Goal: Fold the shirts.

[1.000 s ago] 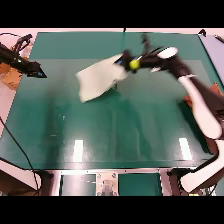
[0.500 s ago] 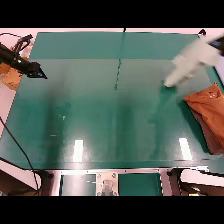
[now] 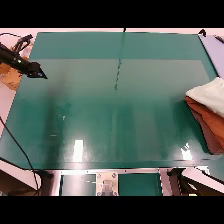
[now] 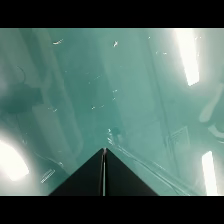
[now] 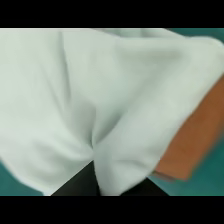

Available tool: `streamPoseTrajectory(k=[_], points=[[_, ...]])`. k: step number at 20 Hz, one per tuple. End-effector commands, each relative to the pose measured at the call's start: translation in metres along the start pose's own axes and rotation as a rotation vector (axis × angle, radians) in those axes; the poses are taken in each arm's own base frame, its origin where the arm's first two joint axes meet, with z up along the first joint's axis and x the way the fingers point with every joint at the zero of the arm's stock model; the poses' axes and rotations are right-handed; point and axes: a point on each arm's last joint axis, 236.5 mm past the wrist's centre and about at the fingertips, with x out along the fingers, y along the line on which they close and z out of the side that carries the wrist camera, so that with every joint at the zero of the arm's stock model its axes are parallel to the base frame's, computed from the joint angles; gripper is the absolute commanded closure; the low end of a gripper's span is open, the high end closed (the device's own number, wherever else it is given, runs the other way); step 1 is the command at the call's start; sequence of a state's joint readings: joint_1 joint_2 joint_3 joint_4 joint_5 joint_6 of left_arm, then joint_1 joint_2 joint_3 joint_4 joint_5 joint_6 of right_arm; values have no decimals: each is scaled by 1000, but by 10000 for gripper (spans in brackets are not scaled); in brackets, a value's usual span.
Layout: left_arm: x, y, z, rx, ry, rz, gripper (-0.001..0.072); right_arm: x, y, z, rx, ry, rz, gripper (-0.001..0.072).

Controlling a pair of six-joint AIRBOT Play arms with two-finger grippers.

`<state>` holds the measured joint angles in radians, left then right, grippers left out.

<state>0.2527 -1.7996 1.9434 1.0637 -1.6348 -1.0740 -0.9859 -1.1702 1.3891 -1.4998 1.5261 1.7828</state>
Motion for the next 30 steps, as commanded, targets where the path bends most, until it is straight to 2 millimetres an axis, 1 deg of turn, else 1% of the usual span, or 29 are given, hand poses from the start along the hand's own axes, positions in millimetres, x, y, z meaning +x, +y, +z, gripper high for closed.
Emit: streamPoseTrajectory(k=[1,3,4,5,6,7,8,9,10,11,12,13,14,15,16,17,18,19,20,21,22,23,24,25,26,27,29,30], points=[[-1,-1,0,1,-1,-2,678,45,-61,-49,108,145,-170,697],[-1,-1,0,-2,-1,-3,678,67,-66,-67,120,194,-181,686],[-1,-1,0,-2,-2,-2,677,73,-68,-72,120,207,-185,456],[-1,-1,1,-2,-2,-2,677,74,-68,-71,119,205,-187,110],[-1,-1,1,-15,-3,-2,677,71,-67,-67,119,192,-184,68],[-1,-1,0,-31,-2,-2,677,63,-64,-59,118,169,-173,68],[-1,-1,-1,-50,2,-5,678,53,-54,-49,121,142,-140,68],[-1,-2,-2,-67,11,-9,678,38,-39,-37,127,112,-80,69],[-1,-4,-5,-72,21,-17,679,23,-19,-26,130,78,-3,87],[-2,-8,-7,-71,31,-29,678,5,8,-14,121,40,99,258],[-4,-12,-9,-67,34,-39,679,-12,38,-6,63,4,198,630],[-9,-18,-8,-59,27,-49,679,-26,64,-2,12,-26,273,691],[-15,-25,-5,-50,8,-55,680,-36,90,-3,-40,-49,330,695],[-23,-32,-4,-58,-6,-63,680,-42,112,-10,-108,-63,366,696],[-27,-42,-5,-65,-16,-88,680,-45,136,-23,-185,-64,392,696],[-29,-55,-9,-64,-15,-126,680,-44,158,-42,-279,-54,416,696],[-29,-67,-17,-65,-5,-154,680,-41,179,-69,-374,-28,439,697],[-25,-76,-30,-68,19,-165,680,-35,194,-99,-456,-2,458,697],[-20,-87,-43,-74,35,-175,680,-25,208,-135,-534,32,479,697],[-14,-97,-57,-73,41,-180,680,-15,215,-168,-602,58,491,697],[-7,-105,-70,-82,36,-177,680,-2,218,-206,-667,93,505,697],[-2,-112,-83,-97,24,-171,679,11,217,-239,-708,126,514,697],[3,-121,-98,-110,14,-168,679,22,214,-270,-746,160,519,696],[6,-128,-112,-115,11,-165,679,31,210,-293,-774,187,521,696],[6,-137,-126,-119,6,-167,679,38,207,-314,-796,211,522,696],[5,-142,-137,-117,-3,-161,679,41,206,-328,-816,228,523,696],[0,-148,-147,-105,-29,-138,679,39,211,-344,-864,228,548,696],[-3,-148,-147,-96,-39,-123,678,36,214,-350,-883,224,562,696]])
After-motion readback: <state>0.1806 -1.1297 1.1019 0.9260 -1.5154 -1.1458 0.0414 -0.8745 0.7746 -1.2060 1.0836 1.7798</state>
